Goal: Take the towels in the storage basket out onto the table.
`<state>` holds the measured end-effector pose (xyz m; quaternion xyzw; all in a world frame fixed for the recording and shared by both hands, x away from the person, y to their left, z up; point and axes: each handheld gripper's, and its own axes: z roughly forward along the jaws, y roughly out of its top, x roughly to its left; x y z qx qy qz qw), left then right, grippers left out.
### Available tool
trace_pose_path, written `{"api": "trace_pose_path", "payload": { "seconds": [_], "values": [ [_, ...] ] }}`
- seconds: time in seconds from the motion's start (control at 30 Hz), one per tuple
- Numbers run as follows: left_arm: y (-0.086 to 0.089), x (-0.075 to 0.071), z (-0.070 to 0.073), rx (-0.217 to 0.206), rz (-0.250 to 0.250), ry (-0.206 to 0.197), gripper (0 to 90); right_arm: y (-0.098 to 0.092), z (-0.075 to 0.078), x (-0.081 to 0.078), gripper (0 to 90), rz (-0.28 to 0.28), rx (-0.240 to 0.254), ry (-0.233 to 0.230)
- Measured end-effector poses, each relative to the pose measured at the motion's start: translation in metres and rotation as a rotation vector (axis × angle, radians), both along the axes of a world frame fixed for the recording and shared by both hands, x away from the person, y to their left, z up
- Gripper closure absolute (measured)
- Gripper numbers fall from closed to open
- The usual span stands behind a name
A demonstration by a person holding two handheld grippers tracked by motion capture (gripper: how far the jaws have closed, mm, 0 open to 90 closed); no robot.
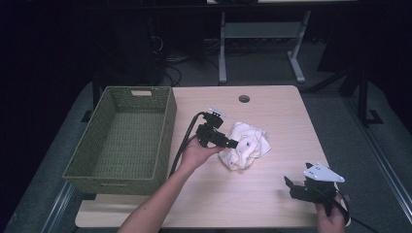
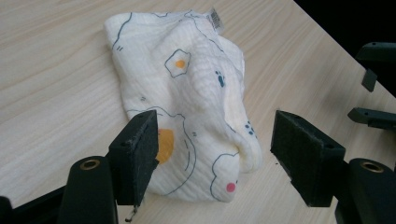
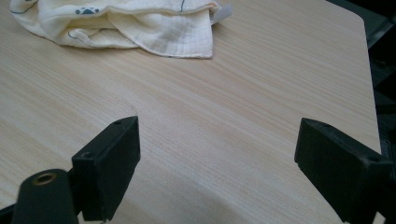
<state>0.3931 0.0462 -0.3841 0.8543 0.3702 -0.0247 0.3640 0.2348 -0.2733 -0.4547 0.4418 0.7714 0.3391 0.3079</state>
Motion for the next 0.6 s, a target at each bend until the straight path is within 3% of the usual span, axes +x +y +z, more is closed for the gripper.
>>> {"api": "trace_pose_path", "payload": {
  "seconds": [0.6],
  "values": [
    [0.019,-0.02,0.001,-0.008,-0.01,-0.022,25.8,-0.006,-0.002,0.001,13.9,-0.021,-0.006,0.009]
  ]
}}
